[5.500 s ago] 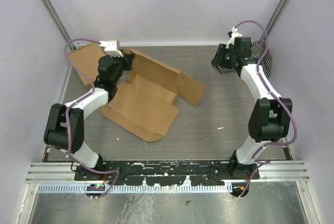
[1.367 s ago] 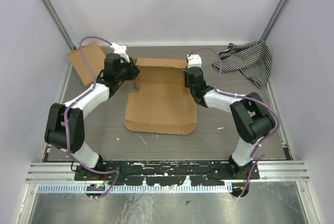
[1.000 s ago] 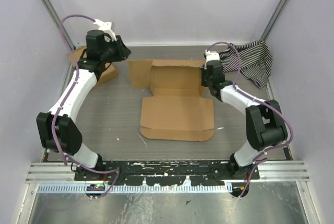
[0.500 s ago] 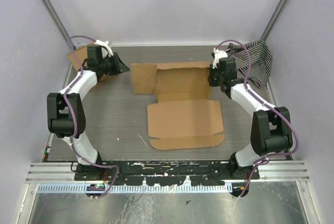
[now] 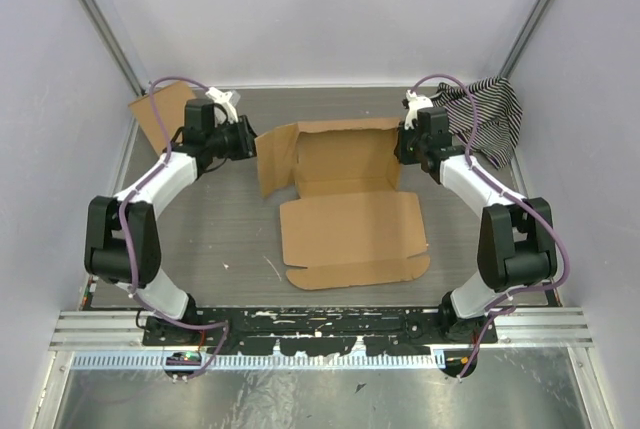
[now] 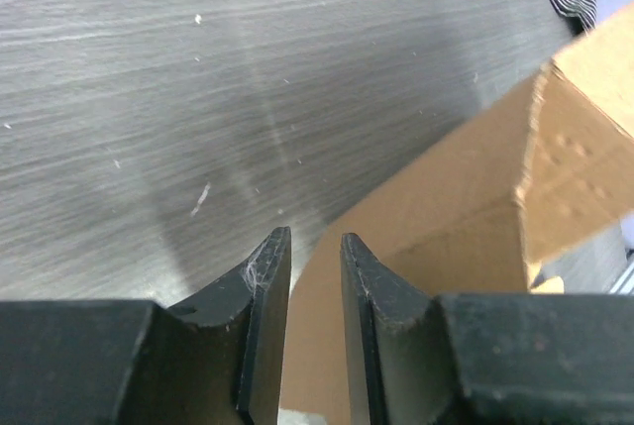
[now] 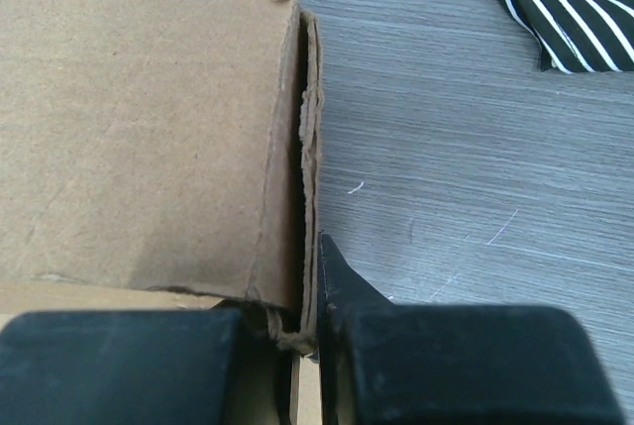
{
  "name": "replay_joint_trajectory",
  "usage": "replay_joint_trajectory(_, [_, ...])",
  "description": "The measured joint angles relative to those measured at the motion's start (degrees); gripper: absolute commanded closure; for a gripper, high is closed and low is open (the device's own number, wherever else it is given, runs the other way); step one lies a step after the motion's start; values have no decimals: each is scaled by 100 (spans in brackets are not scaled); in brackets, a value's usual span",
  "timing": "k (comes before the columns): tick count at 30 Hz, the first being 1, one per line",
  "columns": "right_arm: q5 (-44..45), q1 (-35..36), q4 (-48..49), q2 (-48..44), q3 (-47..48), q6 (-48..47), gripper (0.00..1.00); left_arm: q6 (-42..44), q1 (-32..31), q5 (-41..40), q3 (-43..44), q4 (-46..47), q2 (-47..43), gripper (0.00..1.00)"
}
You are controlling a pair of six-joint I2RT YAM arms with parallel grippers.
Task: Fold the paper box
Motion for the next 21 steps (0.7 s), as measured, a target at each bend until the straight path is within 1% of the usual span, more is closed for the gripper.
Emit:
replay_joint_trajectory(6, [0, 0, -55, 72, 52, 81, 95, 17, -212, -2, -455, -63, -673, 65])
replay_joint_trajectory(10, [-9, 0, -52, 72, 57, 105, 95, 15, -365, -2, -623, -90, -938, 64])
replay_joint_trajectory(16, [-101, 0, -48, 72, 57, 116, 95, -162, -568, -2, -885, 4, -1051, 63])
replay_joint_trajectory(21, [-127, 0, -46, 72, 57, 133, 95, -328, -728, -7, -879, 140, -1012, 63])
